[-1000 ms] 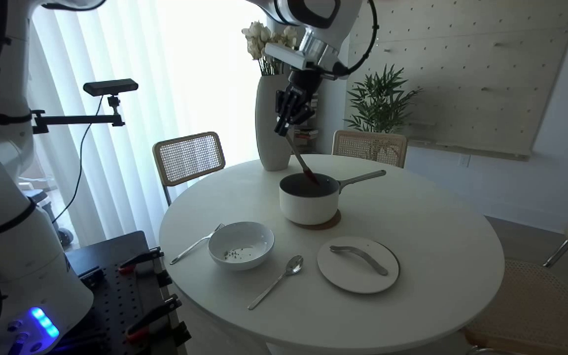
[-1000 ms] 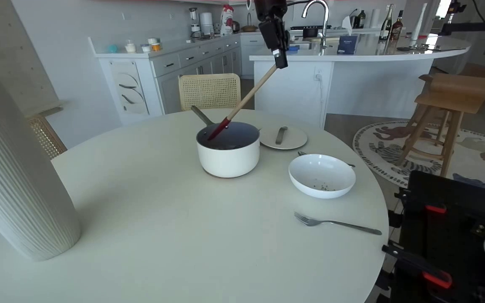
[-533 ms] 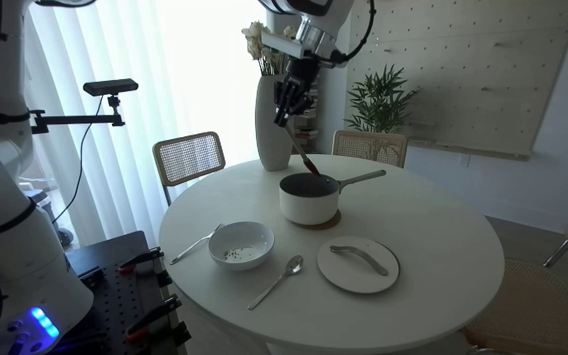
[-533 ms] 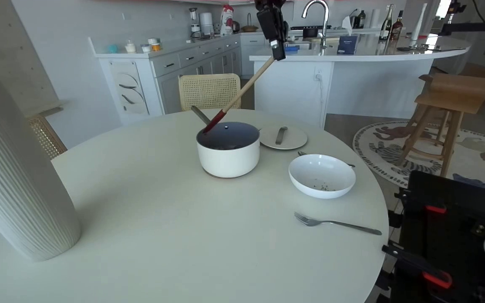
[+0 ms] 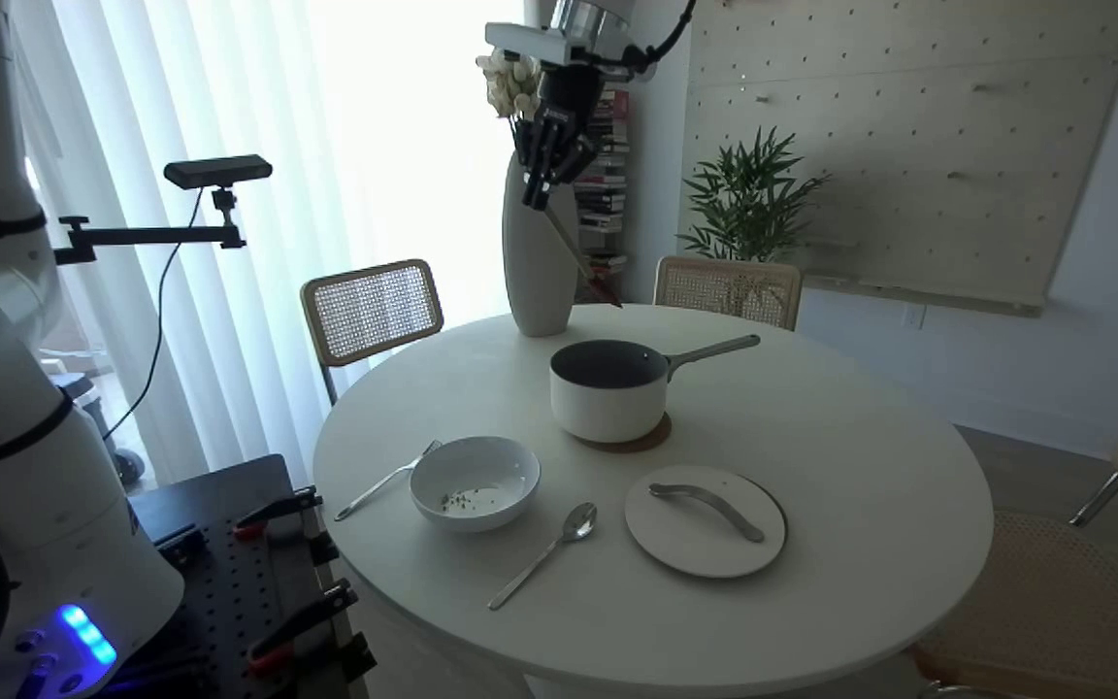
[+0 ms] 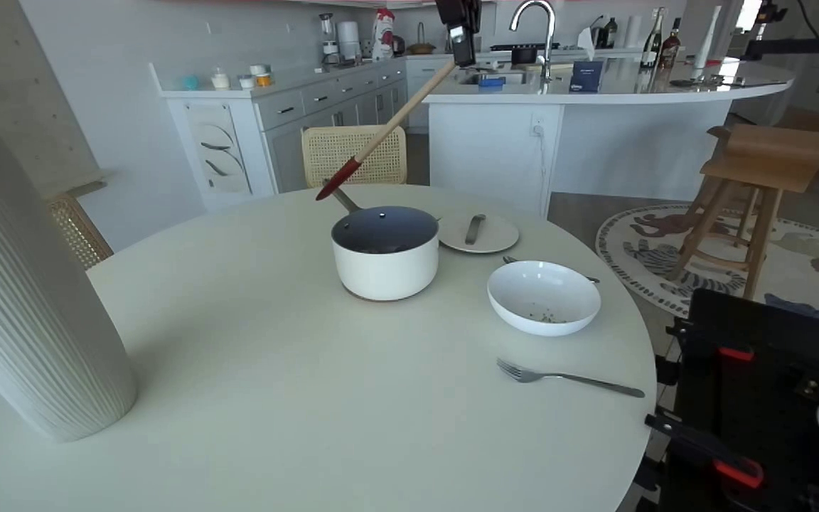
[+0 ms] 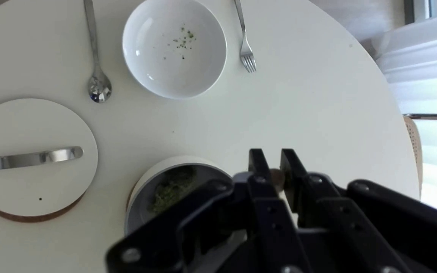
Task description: Take the broccoli from the white bowl and put it in the white pot then take the wooden spatula out of the pot and put it on the table then put the white lid on the pot
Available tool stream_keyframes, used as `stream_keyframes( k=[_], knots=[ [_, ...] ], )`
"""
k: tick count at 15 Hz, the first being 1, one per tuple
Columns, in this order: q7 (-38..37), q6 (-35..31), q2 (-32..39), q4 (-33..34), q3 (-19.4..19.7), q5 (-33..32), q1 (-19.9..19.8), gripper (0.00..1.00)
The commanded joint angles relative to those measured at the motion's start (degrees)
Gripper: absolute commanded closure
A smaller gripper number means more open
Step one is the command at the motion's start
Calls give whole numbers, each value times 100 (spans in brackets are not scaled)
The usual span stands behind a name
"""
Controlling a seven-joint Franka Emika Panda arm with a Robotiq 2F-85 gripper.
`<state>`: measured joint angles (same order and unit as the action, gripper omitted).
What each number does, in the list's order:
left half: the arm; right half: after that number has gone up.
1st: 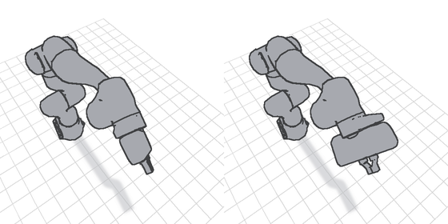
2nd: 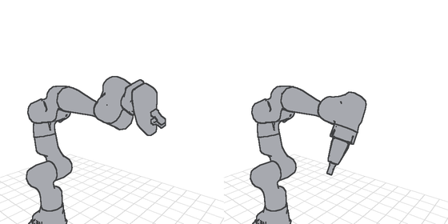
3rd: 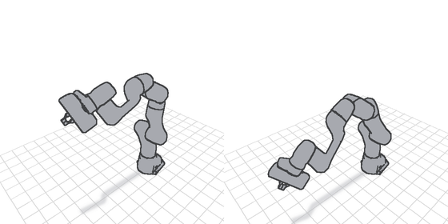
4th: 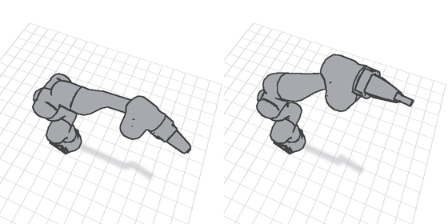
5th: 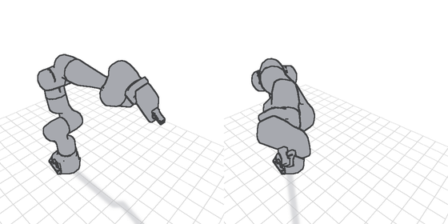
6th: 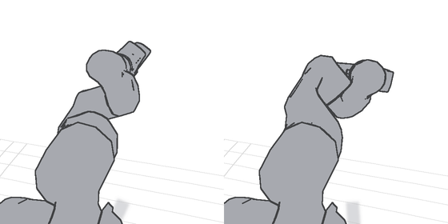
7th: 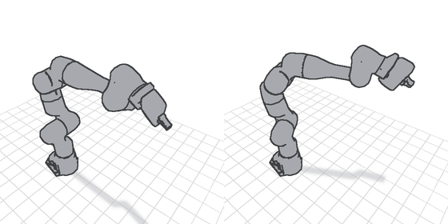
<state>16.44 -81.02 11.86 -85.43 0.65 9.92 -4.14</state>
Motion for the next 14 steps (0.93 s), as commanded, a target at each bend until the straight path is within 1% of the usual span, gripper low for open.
stream_keyframes(
  k=[1,4,7,12,14],
  knots=[
    [33,-233,-494,-532,-127,-166,200,96],
    [-106,-534,-929,-1126,-270,-151,412,96],
    [-422,-1093,-1416,-1861,-457,-37,668,96],
    [-1362,-2131,-1997,-2934,-945,150,1206,96],
    [-1735,-2724,-2109,-3325,-1168,85,1410,96]
  ],
)
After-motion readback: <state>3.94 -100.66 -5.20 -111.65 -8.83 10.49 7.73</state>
